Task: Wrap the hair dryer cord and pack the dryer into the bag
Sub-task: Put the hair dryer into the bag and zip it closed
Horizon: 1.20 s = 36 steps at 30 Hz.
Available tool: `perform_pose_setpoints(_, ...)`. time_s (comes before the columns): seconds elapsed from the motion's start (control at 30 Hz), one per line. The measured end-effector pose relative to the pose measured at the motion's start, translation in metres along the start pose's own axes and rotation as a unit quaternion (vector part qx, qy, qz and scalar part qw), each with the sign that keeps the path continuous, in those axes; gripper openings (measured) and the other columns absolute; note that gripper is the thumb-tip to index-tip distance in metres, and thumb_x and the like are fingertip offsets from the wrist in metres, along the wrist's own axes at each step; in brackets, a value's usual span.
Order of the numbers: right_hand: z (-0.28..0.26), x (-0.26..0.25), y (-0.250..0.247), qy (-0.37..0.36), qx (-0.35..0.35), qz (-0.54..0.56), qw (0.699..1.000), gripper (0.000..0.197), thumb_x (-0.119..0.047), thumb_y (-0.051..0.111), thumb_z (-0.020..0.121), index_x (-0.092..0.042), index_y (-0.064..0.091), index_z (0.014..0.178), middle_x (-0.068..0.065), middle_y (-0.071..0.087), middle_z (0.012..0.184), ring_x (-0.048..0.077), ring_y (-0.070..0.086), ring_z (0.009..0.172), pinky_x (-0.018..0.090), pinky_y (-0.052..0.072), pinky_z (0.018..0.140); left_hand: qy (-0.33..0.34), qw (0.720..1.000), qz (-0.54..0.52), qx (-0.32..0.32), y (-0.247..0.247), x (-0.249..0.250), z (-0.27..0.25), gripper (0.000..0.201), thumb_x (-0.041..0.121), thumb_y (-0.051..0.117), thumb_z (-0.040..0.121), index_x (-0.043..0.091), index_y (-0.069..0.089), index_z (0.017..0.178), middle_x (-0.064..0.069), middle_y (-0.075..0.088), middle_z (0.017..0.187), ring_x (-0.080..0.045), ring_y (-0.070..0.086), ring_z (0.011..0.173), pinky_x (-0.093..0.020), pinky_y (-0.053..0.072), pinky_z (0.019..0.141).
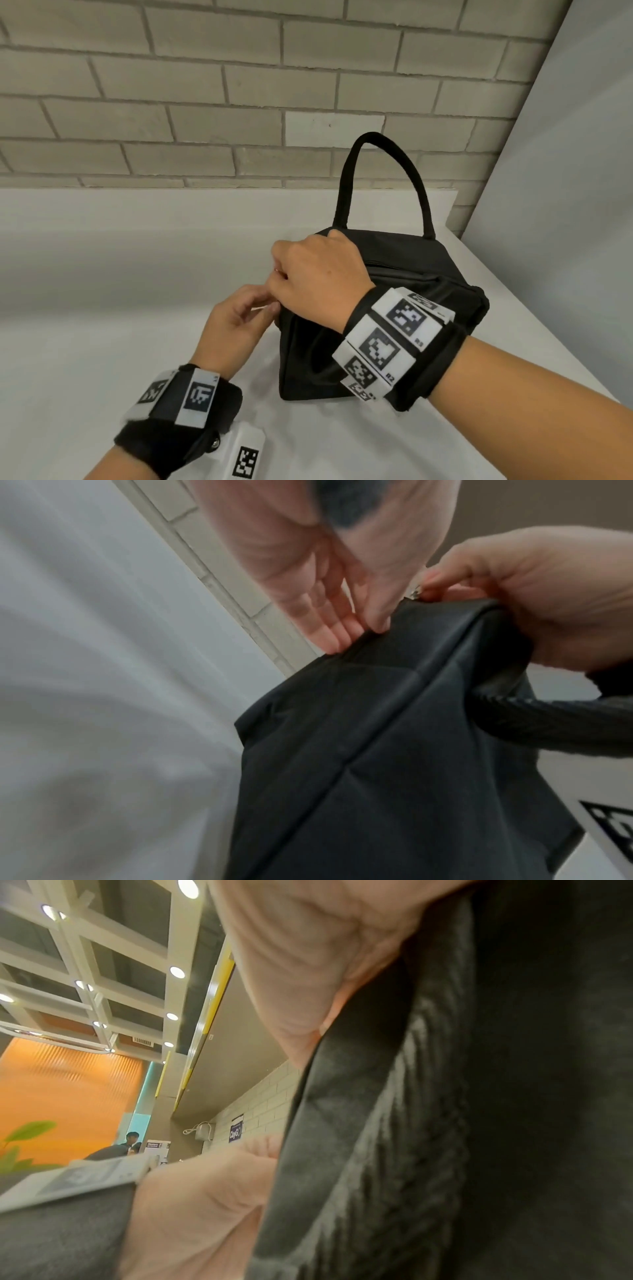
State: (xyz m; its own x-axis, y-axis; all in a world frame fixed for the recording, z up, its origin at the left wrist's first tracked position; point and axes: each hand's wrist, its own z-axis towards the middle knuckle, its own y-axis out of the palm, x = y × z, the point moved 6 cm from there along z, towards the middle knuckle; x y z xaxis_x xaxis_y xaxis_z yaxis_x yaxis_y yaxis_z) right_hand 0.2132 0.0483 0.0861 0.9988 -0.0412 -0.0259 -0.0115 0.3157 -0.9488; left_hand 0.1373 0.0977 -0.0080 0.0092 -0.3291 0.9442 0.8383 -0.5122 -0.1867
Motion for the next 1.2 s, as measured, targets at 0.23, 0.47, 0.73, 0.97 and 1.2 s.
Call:
perform_pose_setpoints(0.23,0.000,-0.033,0.003,-0.097,-0.022,-0.188,0.977,0.036,-0.011,0.046,0.085,-0.017,0.028,0.054,-0.006,0.029,0.050,0.013,0.024,0.048,0.033,0.020,0.074,0.010,0.995,0.097,0.029,0.006,0.014,0.003,0.057,-0.017,0.066,0.064,0.023,0.038,0.036,0.014,0.051,0.029,0.004,0.044,0.033,-0.004,0.032,0.038)
perform_pose_setpoints(0.47,0.005,-0.005,-0.015,0.004,-0.014,-0.039,0.999,0.028,-0.018,0.046,0.080,-0.016,0.033,0.054,-0.003,0.037,0.053,0.015,0.032,0.048,0.033,0.022,0.073,0.026,0.992,0.122,0.006,-0.006,0.006,0.012,0.034,-0.004,0.070,0.066,0.023,0.057,0.052,0.021,0.063,0.050,-0.005,0.058,0.056,-0.008,0.043,0.053)
perform_pose_setpoints(0.73,-0.010,0.051,-0.032,0.183,0.014,0.197,0.963,0.014,-0.024,0.055,0.077,-0.013,0.062,0.071,-0.002,0.064,0.076,0.019,0.058,0.078,0.032,0.045,0.069,0.070,0.984,0.162,-0.034,-0.004,0.022,0.018,0.035,-0.005,0.069,0.067,0.028,0.057,0.059,0.007,0.061,0.060,0.007,0.057,0.058,-0.002,0.042,0.057)
perform_pose_setpoints(0.97,-0.028,0.109,-0.044,0.296,0.114,0.359,0.878,0.029,-0.014,0.062,0.074,-0.016,0.048,0.049,-0.005,0.047,0.045,0.002,0.045,0.043,0.012,0.040,0.047,0.033,0.981,0.186,-0.038,-0.012,0.014,0.019,0.033,-0.001,0.069,0.068,0.028,0.057,0.058,0.006,0.061,0.060,0.008,0.057,0.058,-0.001,0.041,0.055)
perform_pose_setpoints(1.2,-0.032,0.112,-0.043,0.279,0.101,0.368,0.881,0.029,-0.015,0.062,0.078,-0.017,0.050,0.052,-0.004,0.047,0.048,-0.001,0.044,0.040,0.010,0.041,0.047,0.052,0.993,0.102,-0.040,-0.006,0.056,0.025,0.020,0.015,0.071,0.073,0.033,0.062,0.077,0.011,0.063,0.086,0.003,0.060,0.076,-0.003,0.045,0.066)
